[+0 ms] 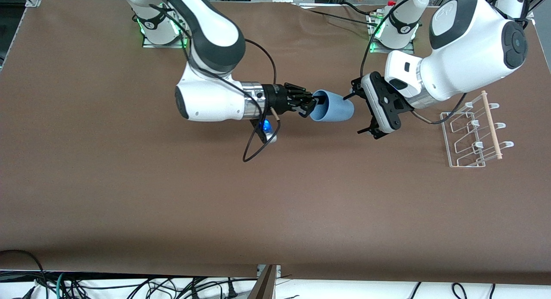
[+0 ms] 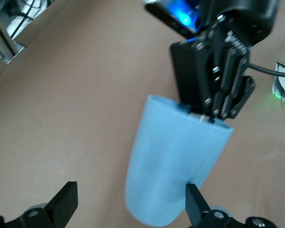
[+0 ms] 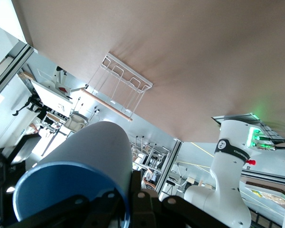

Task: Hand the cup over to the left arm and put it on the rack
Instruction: 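Grasp the cup base with the left gripper beside the right gripper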

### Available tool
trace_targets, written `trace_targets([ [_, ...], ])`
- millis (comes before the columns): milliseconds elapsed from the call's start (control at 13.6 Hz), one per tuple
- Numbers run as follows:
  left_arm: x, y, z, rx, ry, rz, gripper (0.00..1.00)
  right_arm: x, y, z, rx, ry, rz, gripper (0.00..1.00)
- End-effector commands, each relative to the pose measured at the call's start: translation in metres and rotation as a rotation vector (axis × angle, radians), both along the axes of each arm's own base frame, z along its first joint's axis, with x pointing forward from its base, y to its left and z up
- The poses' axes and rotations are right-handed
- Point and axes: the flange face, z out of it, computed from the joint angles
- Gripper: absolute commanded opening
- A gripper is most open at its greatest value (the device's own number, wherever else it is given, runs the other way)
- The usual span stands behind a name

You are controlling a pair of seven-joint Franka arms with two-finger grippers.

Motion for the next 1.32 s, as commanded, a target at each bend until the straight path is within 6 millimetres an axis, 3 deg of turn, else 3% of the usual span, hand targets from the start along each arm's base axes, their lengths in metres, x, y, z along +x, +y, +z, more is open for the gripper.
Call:
trace_targets([
  [0,-0.004,-0.011,-0.017,-0.037,-0.012,-0.105,1.0,0.01,0.002,0.005,0.027,0.013,-0.021,0.0],
  [441,-0.002,-0.014,-0.039,-0.077,-0.019,-0.197,0.98,0.014,0.003,0.008,0.033,0.01,-0.028,0.0],
  [515,0.0,-0.013,-0.043,-0.085,-0.027,-0.214,0.79,0.016,0.003,0.009,0.037,0.01,-0.028,0.0],
  [588,0.0,-0.013,-0.043,-0.088,-0.027,-0.214,0.45,0.018,0.003,0.009,0.039,0.009,-0.031,0.0],
  [662,0.0,-0.012,-0.042,-0.091,-0.027,-0.212,0.32,0.018,0.004,0.01,0.041,0.007,-0.03,0.0],
  [735,0.001,-0.012,-0.041,-0.091,-0.028,-0.211,0.23,0.018,0.004,0.01,0.041,0.008,-0.031,0.0],
  [809,0.001,-0.012,-0.043,-0.091,-0.025,-0.211,0.19,0.018,0.004,0.01,0.04,0.011,-0.032,0.0],
  [1029,0.001,-0.011,-0.041,-0.091,-0.028,-0.21,0.18,0.019,0.003,0.009,0.038,0.012,-0.035,0.0],
  [1176,0.002,-0.01,-0.04,-0.092,-0.028,-0.209,0.18,0.023,-0.002,0.008,0.037,0.015,-0.041,0.59],
  [1250,0.001,-0.01,-0.04,-0.092,-0.027,-0.21,0.18,0.025,-0.005,0.01,0.033,0.016,-0.042,0.81],
])
